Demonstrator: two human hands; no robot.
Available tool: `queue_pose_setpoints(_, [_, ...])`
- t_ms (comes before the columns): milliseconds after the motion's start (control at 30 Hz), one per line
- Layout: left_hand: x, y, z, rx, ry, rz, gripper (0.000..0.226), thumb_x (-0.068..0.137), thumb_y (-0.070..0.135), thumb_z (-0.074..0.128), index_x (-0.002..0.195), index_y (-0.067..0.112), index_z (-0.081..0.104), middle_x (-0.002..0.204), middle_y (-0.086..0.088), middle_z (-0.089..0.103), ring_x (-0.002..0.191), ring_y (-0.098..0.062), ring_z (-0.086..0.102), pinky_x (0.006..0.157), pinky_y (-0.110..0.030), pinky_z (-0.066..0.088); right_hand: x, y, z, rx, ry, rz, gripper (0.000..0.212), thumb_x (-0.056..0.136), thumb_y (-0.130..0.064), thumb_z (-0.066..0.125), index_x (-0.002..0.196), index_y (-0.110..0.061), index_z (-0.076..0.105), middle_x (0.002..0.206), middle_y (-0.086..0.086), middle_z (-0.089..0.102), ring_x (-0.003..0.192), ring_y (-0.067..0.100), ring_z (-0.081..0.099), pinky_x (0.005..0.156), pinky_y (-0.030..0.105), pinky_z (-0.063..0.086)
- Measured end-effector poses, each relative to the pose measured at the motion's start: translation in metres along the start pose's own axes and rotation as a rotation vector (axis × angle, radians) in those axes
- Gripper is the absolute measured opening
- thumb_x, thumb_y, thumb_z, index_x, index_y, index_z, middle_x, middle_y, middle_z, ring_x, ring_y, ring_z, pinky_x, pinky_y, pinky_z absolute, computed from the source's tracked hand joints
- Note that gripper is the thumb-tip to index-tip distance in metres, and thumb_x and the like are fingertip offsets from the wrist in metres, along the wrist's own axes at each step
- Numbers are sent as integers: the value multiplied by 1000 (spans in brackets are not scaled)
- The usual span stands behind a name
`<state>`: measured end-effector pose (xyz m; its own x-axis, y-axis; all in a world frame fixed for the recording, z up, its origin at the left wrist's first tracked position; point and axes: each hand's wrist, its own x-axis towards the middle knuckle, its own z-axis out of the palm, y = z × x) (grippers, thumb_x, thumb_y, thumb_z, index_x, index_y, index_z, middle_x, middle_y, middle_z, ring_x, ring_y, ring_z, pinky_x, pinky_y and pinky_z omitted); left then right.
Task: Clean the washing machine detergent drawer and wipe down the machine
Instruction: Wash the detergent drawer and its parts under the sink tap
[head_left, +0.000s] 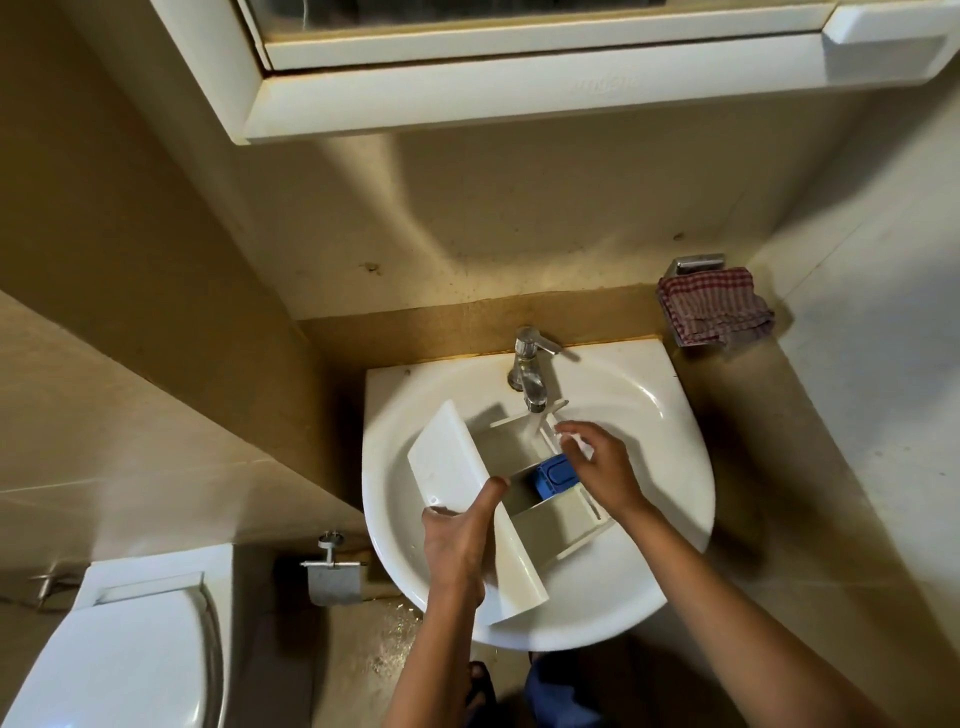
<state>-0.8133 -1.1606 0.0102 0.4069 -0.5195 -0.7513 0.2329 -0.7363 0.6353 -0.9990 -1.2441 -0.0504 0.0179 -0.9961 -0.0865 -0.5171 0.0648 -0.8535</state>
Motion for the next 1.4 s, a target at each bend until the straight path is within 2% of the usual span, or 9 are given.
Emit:
queue_pose_setpoints(133, [0,0,-6,50,-35,-3,89,39,64,75,108,14,48,96,-6,60,88,-26,59,68,-35,47,13,-10,7,-206,-93,83,51,100,-16,42,148,-6,27,157,11,22,147,21,14,115,26,14])
queue_pose_setpoints(300, [-7,-1,-6,3,-152,-79,83,44,61,75,108,15,49,94,-9,59,79,-25,56,57,-30,45,9,-39,43,-325,-228,102,64,103,-28,32,151,-3,-1,158,15,-12,146,23,-17,117,32,-7])
queue_pose_setpoints(500, [-9,-2,2,46,-153,-69,68,61,52,79,104,5,57,87,-10,65,74,-23,62,55,-26,44,-20,-57,57,-282,-615,-241,60,103,-29,39,153,-19,7,156,-11,11,140,1,7,117,26,14])
queue_pose_setpoints(633, [-12,-4,-2,-8,-146,-111,52,68,45,79,91,3,60,72,-7,59,65,-22,57,53,-26,41,-1,-26,41,-465,-554,-508,59,99,-21,45,152,-24,18,157,-7,20,144,3,10,119,28,5])
queue_pose_setpoints(833, [-15,-10,-12,-49,-33,-96,52,66,44,80,86,7,49,77,-8,52,64,-22,50,56,-27,40,23,8,10,-391,-407,34,54,104,-28,30,154,-21,10,158,4,21,143,26,27,113,37,25])
queue_pose_setpoints(900, [-18,-9,-14,-74,-14,-87,68,51,54,80,92,9,48,88,-11,57,73,-25,55,63,-34,45,19,-4,15,-310,-409,52,57,103,-29,33,154,-24,8,148,13,40,124,32,50,100,40,40])
queue_pose_setpoints(1000, [-22,-8,-16,-130,14,-93,87,36,61,75,102,10,50,95,-12,61,82,-28,59,69,-38,49,8,-17,28,-337,-442,-74,57,103,-28,33,153,-22,8,157,5,25,133,26,41,97,36,41])
queue_pose_setpoints(1200, [-17,-10,-28,-199,67,-49,79,59,45,81,117,7,44,99,-11,57,87,-25,57,72,-39,50,3,-5,6,-541,-364,-85,38,101,-34,36,136,-26,48,121,4,65,109,26,60,85,35,48])
queue_pose_setpoints(1400, [-13,-16,-30,-247,59,-49,66,74,37,78,118,8,40,95,-8,53,81,-21,53,71,-38,47,11,-1,-1,36,-271,242,15,93,-17,56,95,-20,71,88,-1,71,82,15,65,75,30,51])
